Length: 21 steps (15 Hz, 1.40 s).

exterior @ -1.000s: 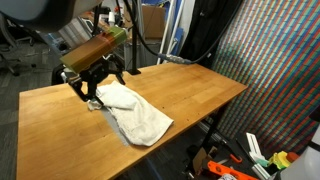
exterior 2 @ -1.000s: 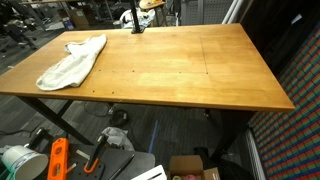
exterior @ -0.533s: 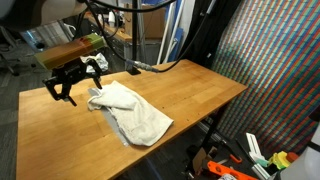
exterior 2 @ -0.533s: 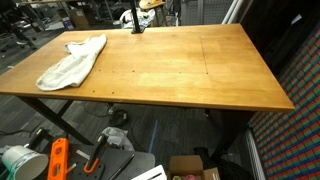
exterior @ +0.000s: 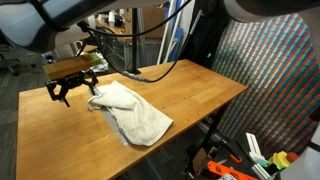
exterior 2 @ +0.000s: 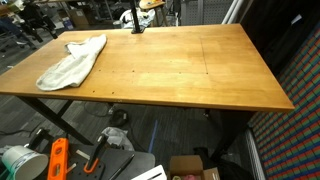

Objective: Fold the towel in half from right to left

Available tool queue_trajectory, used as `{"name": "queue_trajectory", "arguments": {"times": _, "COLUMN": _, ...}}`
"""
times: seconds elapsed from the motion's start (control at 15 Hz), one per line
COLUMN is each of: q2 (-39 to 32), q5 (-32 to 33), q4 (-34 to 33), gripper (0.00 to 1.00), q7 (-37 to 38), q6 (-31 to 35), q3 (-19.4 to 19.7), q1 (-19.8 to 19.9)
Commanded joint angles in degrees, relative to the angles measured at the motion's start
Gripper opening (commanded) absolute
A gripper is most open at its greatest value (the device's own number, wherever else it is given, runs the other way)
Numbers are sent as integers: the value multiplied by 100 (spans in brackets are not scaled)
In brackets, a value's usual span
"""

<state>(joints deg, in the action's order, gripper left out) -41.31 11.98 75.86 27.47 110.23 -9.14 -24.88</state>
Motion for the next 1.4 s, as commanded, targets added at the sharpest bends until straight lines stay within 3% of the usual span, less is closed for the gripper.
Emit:
{"name": "queue_trajectory", "arguments": {"times": 0.0, "q2": -327, "q5": -219, "q4": -383, "gripper": 100, "q7": 70, "q6": 114, "q3": 165, "q1": -106}}
{"name": "queue_trajectory", "arguments": {"times": 0.47, "q2": -546, "q5": -650, "q4": -501, "gripper": 100, "q7": 71, "q6": 149, "q3": 153, "q1": -92}}
{"name": "queue_trajectory", "arguments": {"times": 1.33, "q2": -953, "q5": -535, "q4": -776, "gripper": 100, "q7": 573, "q6": 592, "q3": 562, "q1": -176}}
